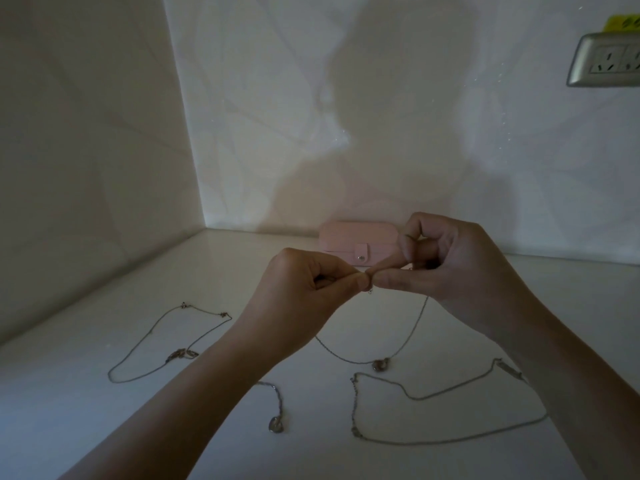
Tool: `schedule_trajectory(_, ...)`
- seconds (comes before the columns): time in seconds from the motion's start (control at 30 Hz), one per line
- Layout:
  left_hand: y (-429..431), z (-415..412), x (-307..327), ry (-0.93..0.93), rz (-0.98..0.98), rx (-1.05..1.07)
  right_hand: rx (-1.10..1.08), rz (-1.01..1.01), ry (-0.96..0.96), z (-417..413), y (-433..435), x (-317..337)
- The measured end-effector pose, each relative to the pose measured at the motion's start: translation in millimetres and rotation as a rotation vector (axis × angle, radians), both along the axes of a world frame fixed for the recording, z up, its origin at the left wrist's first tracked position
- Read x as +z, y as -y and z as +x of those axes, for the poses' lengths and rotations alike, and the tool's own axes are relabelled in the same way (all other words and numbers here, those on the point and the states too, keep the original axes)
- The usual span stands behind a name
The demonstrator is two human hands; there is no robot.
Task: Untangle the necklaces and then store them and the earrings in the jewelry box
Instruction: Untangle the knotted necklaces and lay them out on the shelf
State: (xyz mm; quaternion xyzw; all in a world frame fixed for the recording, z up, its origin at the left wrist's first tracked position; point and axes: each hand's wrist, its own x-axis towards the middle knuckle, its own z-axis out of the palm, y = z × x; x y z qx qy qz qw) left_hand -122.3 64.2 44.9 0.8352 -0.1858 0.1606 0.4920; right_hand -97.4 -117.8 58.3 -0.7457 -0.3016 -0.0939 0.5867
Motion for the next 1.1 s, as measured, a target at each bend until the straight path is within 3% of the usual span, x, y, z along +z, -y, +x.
schedule_trajectory(0.27,-0.1,0.6,-2.1,0.064,0.068,0.007,-0.020,-0.050,0.035,-0.9,-1.6,1.9)
schedule_trajectory(0.63,2.0,5.4,-6.2,0.032,0.072,0.063,-0.192,-0.236,0.250,-10.7,-5.4,-2.7)
schedule_trajectory(0.9,-1.6,2.1,-3.9,0.325,0.250,0.058,-0.134,-0.188,0.189,-13.1,-3.3,1.2)
schedule_trajectory(1.1,-2.0,-0.1,-4.6,0.439,0.213,0.038,0.016,-0.053,0.083,-7.9,1.3,4.7)
